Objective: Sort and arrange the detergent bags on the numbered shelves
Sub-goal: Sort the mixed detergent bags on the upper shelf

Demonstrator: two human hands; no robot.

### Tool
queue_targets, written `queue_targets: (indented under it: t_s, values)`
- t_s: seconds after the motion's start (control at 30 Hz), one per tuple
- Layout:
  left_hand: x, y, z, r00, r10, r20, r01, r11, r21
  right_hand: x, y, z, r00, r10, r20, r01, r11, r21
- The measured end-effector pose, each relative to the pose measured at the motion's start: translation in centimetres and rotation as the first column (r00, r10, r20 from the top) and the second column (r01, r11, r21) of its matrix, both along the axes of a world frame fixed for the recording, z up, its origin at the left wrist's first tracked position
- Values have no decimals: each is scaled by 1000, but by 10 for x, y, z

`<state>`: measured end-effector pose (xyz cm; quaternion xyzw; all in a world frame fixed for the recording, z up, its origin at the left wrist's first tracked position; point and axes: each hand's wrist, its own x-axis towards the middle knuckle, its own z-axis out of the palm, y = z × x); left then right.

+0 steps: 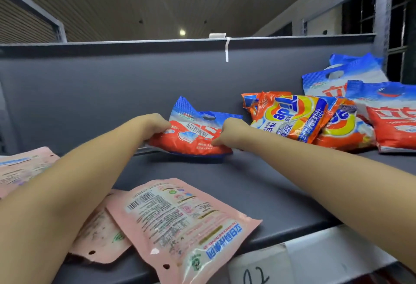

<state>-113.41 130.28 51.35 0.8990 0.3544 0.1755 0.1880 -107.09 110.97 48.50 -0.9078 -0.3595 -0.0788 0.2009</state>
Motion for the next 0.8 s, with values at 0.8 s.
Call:
queue_targets:
  t_s: [0.8]
  values:
    - [110, -310, 55, 657, -179, 732, 337, 939, -74, 103, -338, 62, 975, -125, 185, 2, 835, 550]
